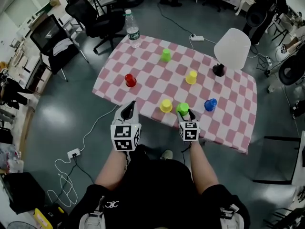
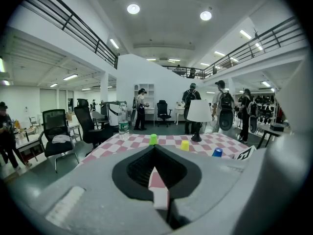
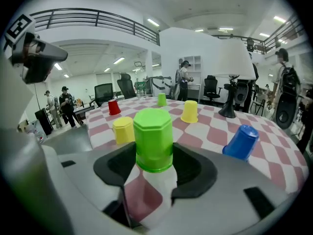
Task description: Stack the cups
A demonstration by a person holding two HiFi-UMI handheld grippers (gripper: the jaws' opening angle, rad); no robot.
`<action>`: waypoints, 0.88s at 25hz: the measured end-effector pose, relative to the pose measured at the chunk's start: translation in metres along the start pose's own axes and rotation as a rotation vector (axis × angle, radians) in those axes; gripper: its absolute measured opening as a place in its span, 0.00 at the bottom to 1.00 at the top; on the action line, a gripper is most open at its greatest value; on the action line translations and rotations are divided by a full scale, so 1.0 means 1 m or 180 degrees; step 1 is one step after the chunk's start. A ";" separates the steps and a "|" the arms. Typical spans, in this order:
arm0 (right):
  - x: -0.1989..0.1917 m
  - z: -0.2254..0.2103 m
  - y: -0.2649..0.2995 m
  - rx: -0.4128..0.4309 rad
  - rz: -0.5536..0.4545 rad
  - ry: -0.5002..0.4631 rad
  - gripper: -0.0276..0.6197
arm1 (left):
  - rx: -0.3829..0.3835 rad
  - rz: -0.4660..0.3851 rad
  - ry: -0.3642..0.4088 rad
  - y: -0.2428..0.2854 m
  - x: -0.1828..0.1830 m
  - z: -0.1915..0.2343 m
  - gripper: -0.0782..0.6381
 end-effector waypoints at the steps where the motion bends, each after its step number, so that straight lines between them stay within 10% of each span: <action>1: -0.003 0.001 0.003 0.0009 0.0018 -0.0004 0.41 | 0.0006 0.0012 -0.0005 0.000 -0.002 0.002 0.13; 22: -0.023 0.008 0.042 -0.0042 0.0233 -0.0078 0.41 | 0.0151 0.0096 -0.0088 -0.004 -0.019 0.034 0.13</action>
Point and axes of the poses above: the fingertips, and each gripper's own axes: y forward along the fingers, z to its left, x out of its top, the point moved 10 cm from there along -y, backward along the fingers, and after that the axes turned 15 degrees about y, right-handed, at the moved point
